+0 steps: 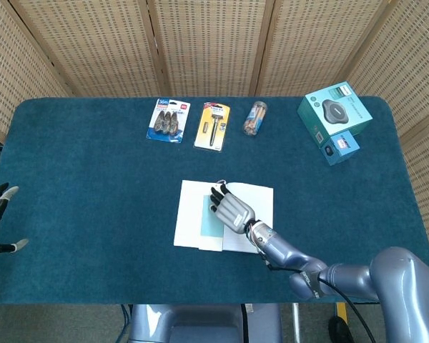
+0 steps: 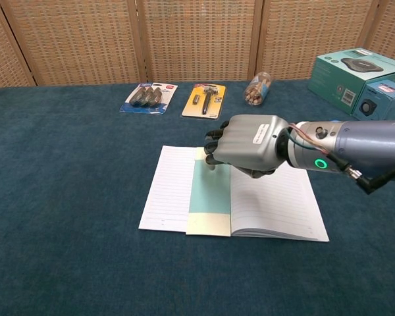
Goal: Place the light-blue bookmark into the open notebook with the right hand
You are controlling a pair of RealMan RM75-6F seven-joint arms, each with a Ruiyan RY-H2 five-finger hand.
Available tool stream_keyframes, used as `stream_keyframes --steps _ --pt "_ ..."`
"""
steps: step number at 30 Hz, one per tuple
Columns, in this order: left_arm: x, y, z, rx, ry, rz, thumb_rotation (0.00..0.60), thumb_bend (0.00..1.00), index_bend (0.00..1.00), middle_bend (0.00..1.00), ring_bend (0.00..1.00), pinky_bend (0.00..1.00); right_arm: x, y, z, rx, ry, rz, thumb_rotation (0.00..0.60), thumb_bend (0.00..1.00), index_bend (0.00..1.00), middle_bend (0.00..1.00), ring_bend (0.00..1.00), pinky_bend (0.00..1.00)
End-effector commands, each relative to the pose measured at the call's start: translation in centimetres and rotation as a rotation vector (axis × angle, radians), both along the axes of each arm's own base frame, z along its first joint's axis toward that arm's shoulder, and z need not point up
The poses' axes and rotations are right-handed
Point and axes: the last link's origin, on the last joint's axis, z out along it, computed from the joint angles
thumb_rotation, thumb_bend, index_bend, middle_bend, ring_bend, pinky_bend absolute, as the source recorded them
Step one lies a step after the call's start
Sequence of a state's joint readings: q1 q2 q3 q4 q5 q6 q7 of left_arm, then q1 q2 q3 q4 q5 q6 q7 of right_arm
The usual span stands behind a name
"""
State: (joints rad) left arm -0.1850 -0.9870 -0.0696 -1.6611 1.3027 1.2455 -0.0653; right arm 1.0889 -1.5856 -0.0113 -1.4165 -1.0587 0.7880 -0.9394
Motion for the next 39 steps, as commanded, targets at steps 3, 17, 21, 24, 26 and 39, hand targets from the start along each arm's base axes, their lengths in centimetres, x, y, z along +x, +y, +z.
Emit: stream_keyframes --steps 3,17,21,24,26,39 --pt "0.0 0.0 0.0 0.000 0.001 0.000 0.600 0.00 0.00 0.00 0.00 0.00 -0.2 0.6 0.5 0.030 -0.020 0.003 0.600 1.00 0.25 0.15 0.00 0.16" --pt "0.1 0.0 -0.1 -0.005 0.003 -0.003 0.600 0.00 0.00 0.00 0.00 0.00 -0.6 3.4 0.9 0.216 0.011 0.025 0.600 1.00 0.25 0.17 0.00 0.16" --pt "0.1 0.0 -0.1 -0.005 0.002 -0.003 0.600 0.00 0.00 0.00 0.00 0.00 -0.7 3.3 0.6 0.217 0.021 0.025 0.600 1.00 0.25 0.17 0.00 0.16" --pt "0.1 0.0 -0.1 -0.005 0.002 -0.002 0.600 0.00 0.00 0.00 0.00 0.00 -0.6 3.3 0.3 0.214 0.025 0.023 0.600 1.00 0.25 0.17 0.00 0.16" --pt "0.1 0.0 -0.1 -0.005 0.001 -0.001 0.600 0.00 0.00 0.00 0.00 0.00 -0.6 3.2 0.1 0.211 0.025 0.023 0.600 1.00 0.25 0.17 0.00 0.16" --pt "0.1 0.0 -0.1 -0.009 0.000 -0.002 0.600 0.00 0.00 0.00 0.00 0.00 -0.2 2.7 -0.3 0.168 0.017 0.010 0.600 1.00 0.25 0.17 0.00 0.16"
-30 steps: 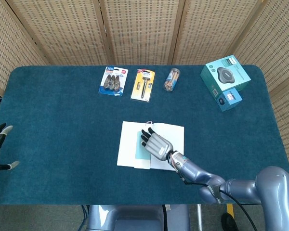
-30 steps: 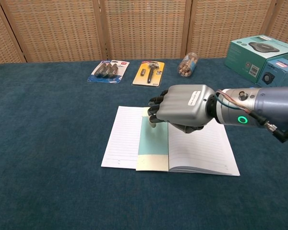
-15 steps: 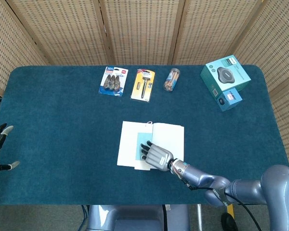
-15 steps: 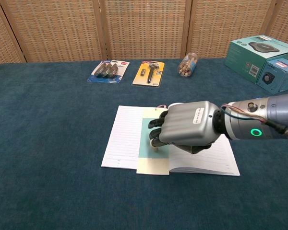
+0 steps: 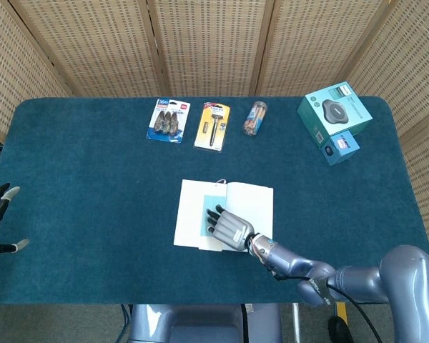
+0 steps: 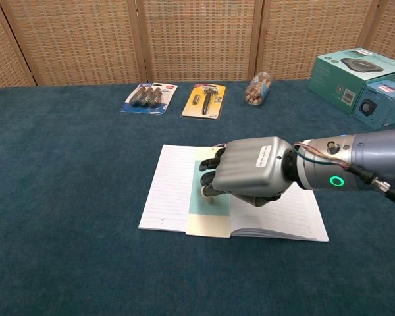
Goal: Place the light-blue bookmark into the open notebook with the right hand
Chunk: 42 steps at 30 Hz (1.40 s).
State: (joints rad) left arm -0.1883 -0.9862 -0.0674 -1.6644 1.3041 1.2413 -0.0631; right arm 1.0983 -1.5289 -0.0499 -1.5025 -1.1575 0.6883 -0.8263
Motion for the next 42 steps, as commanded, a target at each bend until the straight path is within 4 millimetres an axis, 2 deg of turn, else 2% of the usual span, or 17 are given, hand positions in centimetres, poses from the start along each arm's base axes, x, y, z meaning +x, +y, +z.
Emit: stream_keyframes --steps 1,14,33,38,42 --pt "0.0 0.0 0.0 -0.002 0.000 -0.001 0.600 0.00 0.00 0.00 0.00 0.00 0.1 0.1 -0.1 -0.001 -0.002 0.000 0.600 1.00 0.25 0.17 0.00 0.16" --pt "0.0 0.0 0.0 0.002 -0.001 0.000 0.600 0.00 0.00 0.00 0.00 0.00 0.7 0.4 -0.8 -0.006 0.001 0.010 0.600 1.00 0.25 0.17 0.00 0.16" --pt "0.0 -0.1 0.1 0.002 -0.003 -0.002 0.600 0.00 0.00 0.00 0.00 0.00 1.2 0.1 0.1 -0.035 -0.029 0.005 0.600 1.00 0.25 0.17 0.00 0.16" --pt "0.0 -0.1 0.0 0.000 -0.004 -0.004 0.600 0.00 0.00 0.00 0.00 0.00 1.7 0.1 1.0 -0.044 -0.070 -0.004 0.600 1.00 0.25 0.17 0.00 0.16" --pt "0.1 -0.2 0.1 0.003 -0.004 -0.007 0.600 0.00 0.00 0.00 0.00 0.00 3.3 0.1 3.7 -0.068 -0.192 -0.020 0.600 1.00 0.25 0.17 0.00 0.16"
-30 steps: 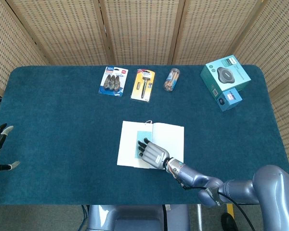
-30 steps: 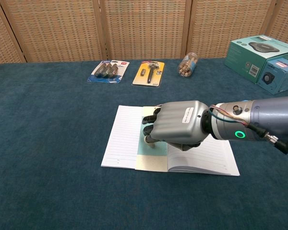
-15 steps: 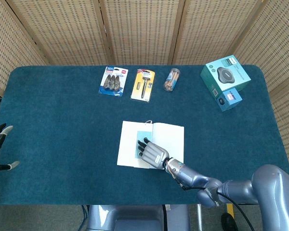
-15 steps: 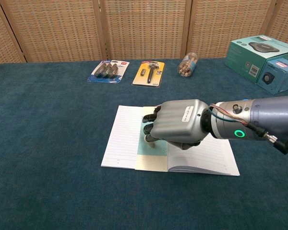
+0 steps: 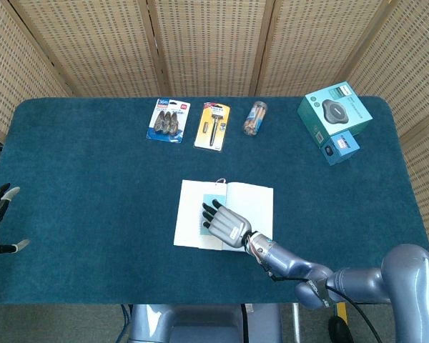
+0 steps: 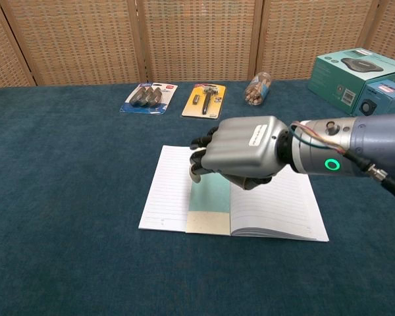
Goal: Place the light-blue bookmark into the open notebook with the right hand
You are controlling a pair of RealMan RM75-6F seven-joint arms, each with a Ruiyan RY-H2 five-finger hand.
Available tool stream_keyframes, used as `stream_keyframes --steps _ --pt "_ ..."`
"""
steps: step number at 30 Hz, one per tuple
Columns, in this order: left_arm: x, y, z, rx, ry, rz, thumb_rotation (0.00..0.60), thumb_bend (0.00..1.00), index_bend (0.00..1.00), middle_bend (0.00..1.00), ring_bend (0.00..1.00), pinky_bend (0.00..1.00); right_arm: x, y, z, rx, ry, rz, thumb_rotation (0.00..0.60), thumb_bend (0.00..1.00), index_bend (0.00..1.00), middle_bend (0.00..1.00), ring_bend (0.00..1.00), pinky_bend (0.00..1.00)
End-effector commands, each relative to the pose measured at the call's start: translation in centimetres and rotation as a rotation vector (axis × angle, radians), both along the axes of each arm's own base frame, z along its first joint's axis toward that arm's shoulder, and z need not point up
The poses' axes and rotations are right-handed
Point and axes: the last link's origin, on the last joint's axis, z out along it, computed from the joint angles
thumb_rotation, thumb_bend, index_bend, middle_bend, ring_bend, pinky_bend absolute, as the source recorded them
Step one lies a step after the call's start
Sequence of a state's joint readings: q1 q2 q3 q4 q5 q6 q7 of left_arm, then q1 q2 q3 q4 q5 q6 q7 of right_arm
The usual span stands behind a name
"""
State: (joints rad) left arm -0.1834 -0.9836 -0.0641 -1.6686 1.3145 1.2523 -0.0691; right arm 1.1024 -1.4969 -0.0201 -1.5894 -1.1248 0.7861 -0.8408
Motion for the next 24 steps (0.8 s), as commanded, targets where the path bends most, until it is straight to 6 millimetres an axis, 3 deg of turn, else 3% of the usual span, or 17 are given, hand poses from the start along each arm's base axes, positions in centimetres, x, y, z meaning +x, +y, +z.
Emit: stream_keyframes --steps 1,4,5,6,8,10,11,14,20,24 --pt "0.0 -0.1 0.0 0.000 0.000 -0.001 0.600 0.00 0.00 0.00 0.00 0.00 1.3 0.0 2.8 -0.027 -0.119 -0.013 0.600 1.00 0.25 0.16 0.00 0.16" --pt "0.0 -0.2 0.1 0.011 0.004 -0.006 0.600 0.00 0.00 0.00 0.00 0.00 1.3 0.1 6.0 -0.062 -0.250 -0.044 0.600 0.99 0.25 0.13 0.00 0.16" --pt "0.0 -0.2 0.1 0.016 0.004 -0.009 0.600 0.00 0.00 0.00 0.00 0.00 1.0 0.2 7.1 -0.078 -0.293 -0.051 0.600 0.90 0.23 0.11 0.00 0.16" --pt "0.0 -0.2 0.1 0.022 0.005 -0.014 0.600 0.00 0.00 0.00 0.00 0.00 0.6 0.2 8.3 -0.102 -0.338 -0.057 0.600 0.79 0.21 0.09 0.00 0.16" --pt "0.1 -0.2 0.2 0.044 0.011 -0.031 0.600 0.00 0.00 0.00 0.00 0.00 -1.6 0.1 11.4 -0.202 -0.448 -0.063 0.600 0.35 0.11 0.03 0.00 0.16" --pt "0.1 -0.3 0.2 0.059 0.012 -0.048 0.600 0.00 0.00 0.00 0.00 0.00 -4.0 0.4 13.4 -0.259 -0.527 -0.084 0.600 0.14 0.06 0.01 0.00 0.14" --pt "0.2 -0.3 0.2 0.065 0.011 -0.055 0.600 0.00 0.00 0.00 0.00 0.00 -5.2 0.5 14.2 -0.279 -0.562 -0.105 0.600 0.08 0.04 0.00 0.00 0.14" --pt "0.2 -0.6 0.2 0.077 0.009 -0.076 0.600 0.00 0.00 0.00 0.00 0.00 -8.9 1.1 16.2 -0.332 -0.647 -0.194 0.600 0.01 0.01 0.00 0.00 0.13" --pt "0.4 -1.1 0.5 0.101 0.013 -0.132 0.600 0.00 0.00 0.00 0.00 0.00 -16.5 3.0 18.6 -0.440 -0.744 -0.399 0.600 0.00 0.00 0.00 0.00 0.10" --pt "0.2 -1.5 0.5 0.109 0.019 -0.145 0.600 0.00 0.00 0.00 0.00 0.00 -19.3 4.2 19.2 -0.488 -0.751 -0.459 0.600 0.00 0.00 0.00 0.00 0.07"
